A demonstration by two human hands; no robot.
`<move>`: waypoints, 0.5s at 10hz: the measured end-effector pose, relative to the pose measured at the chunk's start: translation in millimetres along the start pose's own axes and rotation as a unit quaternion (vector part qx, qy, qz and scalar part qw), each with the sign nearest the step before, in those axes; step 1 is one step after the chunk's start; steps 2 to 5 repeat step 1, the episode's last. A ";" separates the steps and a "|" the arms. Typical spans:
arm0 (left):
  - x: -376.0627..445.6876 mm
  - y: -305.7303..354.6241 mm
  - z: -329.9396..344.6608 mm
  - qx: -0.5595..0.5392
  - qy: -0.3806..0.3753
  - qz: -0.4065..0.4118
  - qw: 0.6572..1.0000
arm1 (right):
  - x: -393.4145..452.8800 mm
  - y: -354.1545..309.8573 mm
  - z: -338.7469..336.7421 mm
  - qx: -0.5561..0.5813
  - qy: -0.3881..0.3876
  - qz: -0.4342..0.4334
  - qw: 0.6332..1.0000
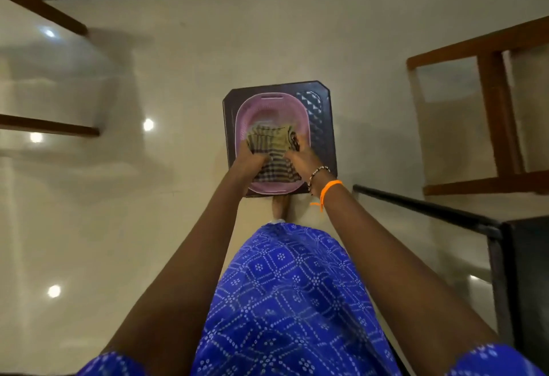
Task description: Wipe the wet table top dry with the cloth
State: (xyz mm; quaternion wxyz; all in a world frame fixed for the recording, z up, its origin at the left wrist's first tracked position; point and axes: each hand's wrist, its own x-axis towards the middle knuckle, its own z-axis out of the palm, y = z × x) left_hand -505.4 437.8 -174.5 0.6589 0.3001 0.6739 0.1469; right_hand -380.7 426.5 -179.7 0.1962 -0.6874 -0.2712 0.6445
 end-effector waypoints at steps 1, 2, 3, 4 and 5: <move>13.9 -9.3 -0.5 0.022 -0.015 0.003 1.000 | 20.3 0.2 9.9 0.012 -0.005 0.009 1.000; 13.9 -9.3 -0.5 0.022 -0.015 0.003 1.000 | 20.3 0.2 9.9 0.012 -0.005 0.009 1.000; 13.9 -9.3 -0.5 0.022 -0.015 0.003 1.000 | 20.3 0.2 9.9 0.012 -0.005 0.009 1.000; 13.9 -9.3 -0.5 0.022 -0.015 0.003 1.000 | 20.3 0.2 9.9 0.012 -0.005 0.009 1.000; 13.9 -9.3 -0.5 0.022 -0.015 0.003 1.000 | 20.3 0.2 9.9 0.012 -0.005 0.009 1.000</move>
